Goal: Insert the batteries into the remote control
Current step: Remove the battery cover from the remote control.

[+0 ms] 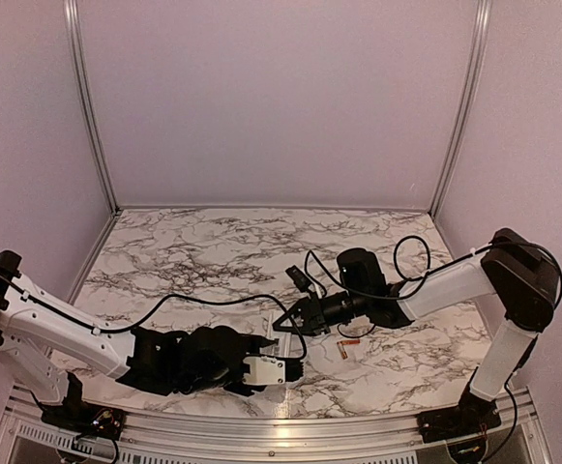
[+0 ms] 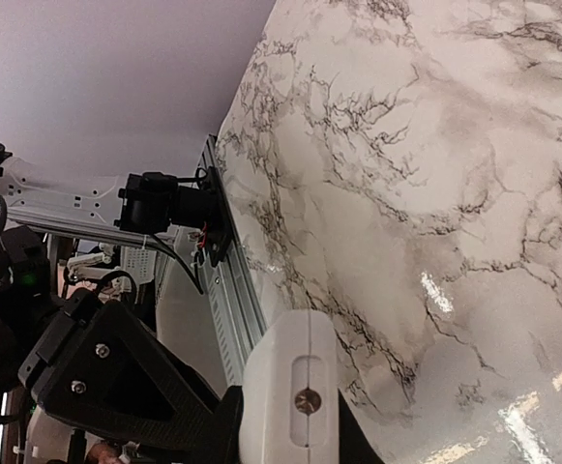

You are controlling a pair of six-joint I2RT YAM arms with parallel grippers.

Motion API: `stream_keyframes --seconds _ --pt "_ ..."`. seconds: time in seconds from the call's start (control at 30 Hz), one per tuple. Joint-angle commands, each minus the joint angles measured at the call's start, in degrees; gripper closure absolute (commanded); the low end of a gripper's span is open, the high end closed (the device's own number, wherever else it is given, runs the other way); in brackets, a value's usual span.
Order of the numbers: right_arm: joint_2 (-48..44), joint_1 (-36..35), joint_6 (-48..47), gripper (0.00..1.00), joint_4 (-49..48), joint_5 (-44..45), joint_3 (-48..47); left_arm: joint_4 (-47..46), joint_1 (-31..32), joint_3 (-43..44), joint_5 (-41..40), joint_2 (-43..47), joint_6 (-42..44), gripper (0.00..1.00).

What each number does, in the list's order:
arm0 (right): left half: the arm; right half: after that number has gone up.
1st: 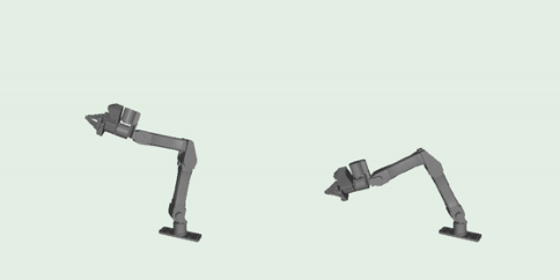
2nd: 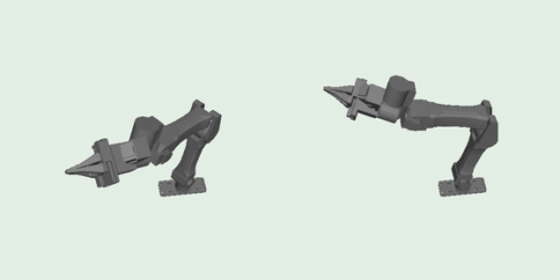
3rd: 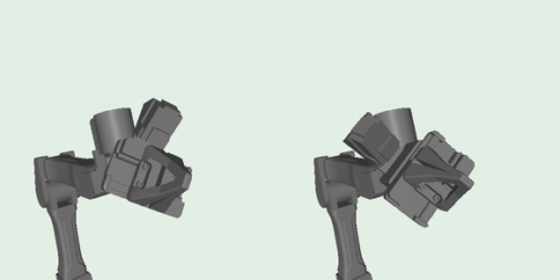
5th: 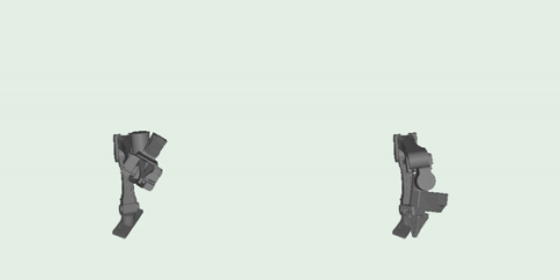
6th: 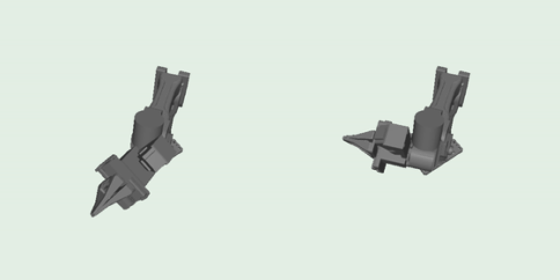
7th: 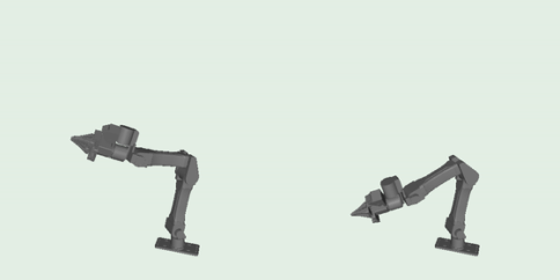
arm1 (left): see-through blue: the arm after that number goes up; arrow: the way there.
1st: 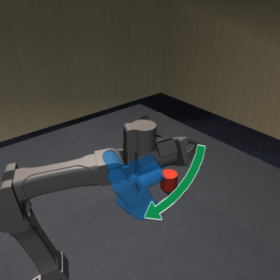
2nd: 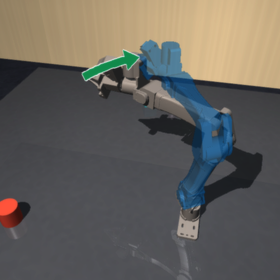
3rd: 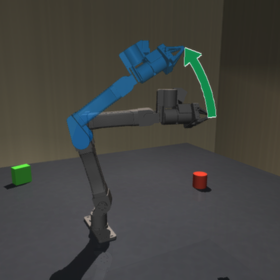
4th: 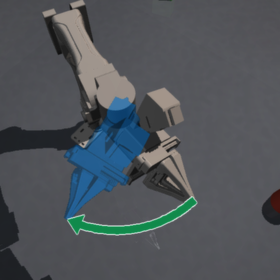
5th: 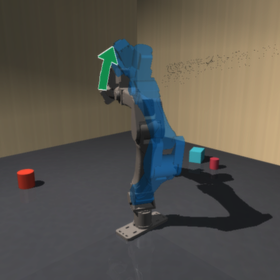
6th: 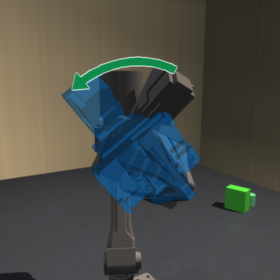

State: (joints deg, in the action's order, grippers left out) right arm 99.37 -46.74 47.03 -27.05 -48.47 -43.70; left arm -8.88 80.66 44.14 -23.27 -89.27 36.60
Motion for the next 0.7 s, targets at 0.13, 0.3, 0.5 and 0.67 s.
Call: stream_keyframes --seconds 0.13,0.3,0.5,0.67 --pt "0.30 1.51 1.89 1.00 -0.87 -4.45 -0.70 -12.76 -0.51 -4.17 -10.19 6.34 3.82 0.46" --pt "0.12 2.73 1.67 1.00 -0.14 -4.20 -0.71 -11.72 -0.36 -4.31 -9.07 6.10 4.47 0.46" --pt "-0.32 3.06 1.17 1.00 1.38 -3.98 -0.96 -4.92 0.55 -3.51 1.63 6.45 2.72 0.38" --pt "-0.45 2.45 1.15 1.00 1.32 -4.34 -1.31 -1.54 0.53 -1.27 4.44 3.86 0.94 0.33"
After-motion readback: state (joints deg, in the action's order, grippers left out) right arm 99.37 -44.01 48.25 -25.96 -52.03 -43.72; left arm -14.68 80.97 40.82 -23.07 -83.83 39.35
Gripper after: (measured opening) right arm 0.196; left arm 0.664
